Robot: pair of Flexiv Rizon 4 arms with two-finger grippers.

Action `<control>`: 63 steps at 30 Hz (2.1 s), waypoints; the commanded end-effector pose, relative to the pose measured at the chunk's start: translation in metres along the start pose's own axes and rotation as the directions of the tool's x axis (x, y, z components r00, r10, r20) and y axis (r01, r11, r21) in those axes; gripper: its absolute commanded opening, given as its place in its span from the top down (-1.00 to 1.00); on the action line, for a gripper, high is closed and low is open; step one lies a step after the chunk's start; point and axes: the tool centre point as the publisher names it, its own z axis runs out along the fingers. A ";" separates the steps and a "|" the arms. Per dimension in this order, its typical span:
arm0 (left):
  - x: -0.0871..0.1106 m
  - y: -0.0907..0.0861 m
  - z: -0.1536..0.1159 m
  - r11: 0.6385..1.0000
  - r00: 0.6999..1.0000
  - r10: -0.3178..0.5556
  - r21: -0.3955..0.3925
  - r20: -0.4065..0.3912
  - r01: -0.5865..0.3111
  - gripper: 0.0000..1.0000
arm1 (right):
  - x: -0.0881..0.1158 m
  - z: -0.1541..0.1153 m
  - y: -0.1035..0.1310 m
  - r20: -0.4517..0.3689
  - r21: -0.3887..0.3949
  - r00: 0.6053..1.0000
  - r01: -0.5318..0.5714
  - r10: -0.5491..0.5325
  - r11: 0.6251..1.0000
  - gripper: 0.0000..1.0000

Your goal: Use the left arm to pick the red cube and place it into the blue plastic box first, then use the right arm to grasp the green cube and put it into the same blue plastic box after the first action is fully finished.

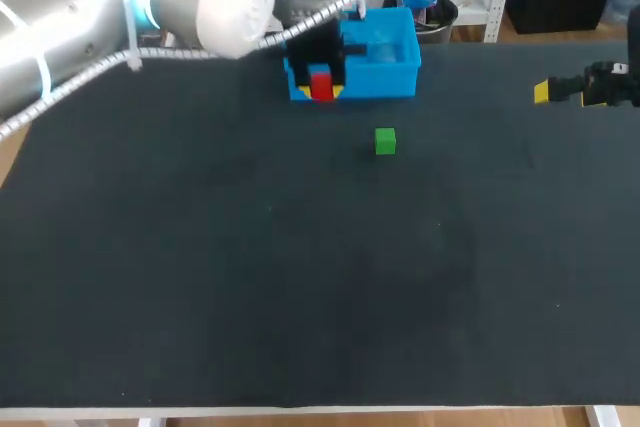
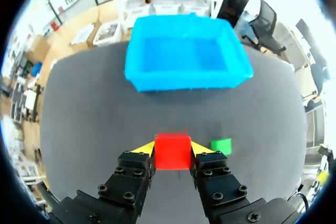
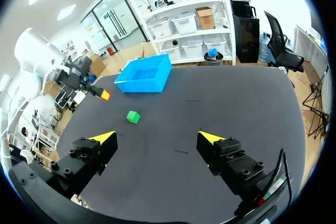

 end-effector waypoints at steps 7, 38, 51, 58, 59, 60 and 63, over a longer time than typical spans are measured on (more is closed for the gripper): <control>-0.004 0.009 -0.060 0.998 0.996 0.046 0.040 0.076 -0.049 1.00 | 0.000 0.001 0.000 -0.001 0.002 1.000 0.000 0.000 1.000 -1.00; -0.007 0.011 -0.072 0.997 0.991 0.048 0.052 0.123 -0.055 1.00 | 0.000 0.001 0.000 -0.001 0.002 1.000 0.000 0.000 1.000 -1.00; -0.033 0.016 -0.075 0.969 0.958 0.130 0.172 0.254 -0.177 1.00 | 0.000 0.001 0.000 -0.001 0.002 1.000 0.000 0.000 1.000 -1.00; -0.041 0.024 -0.074 0.947 0.941 0.184 0.206 0.283 -0.247 1.00 | 0.000 0.001 0.000 -0.001 0.002 1.000 0.000 0.000 1.000 -1.00; -0.042 0.025 -0.074 0.944 0.938 0.187 0.212 0.291 -0.254 1.00 | 0.000 0.001 0.000 -0.001 0.002 1.000 0.000 0.000 1.000 -1.00; -0.044 0.027 -0.073 0.938 0.935 0.193 0.224 0.296 -0.265 1.00 | 0.000 0.001 0.000 -0.001 0.002 1.000 0.000 0.000 1.000 -1.00; -0.047 0.032 -0.072 0.928 0.924 0.215 0.229 0.317 -0.295 1.00 | 0.000 0.001 0.000 -0.001 0.002 1.000 0.000 0.000 1.000 -1.00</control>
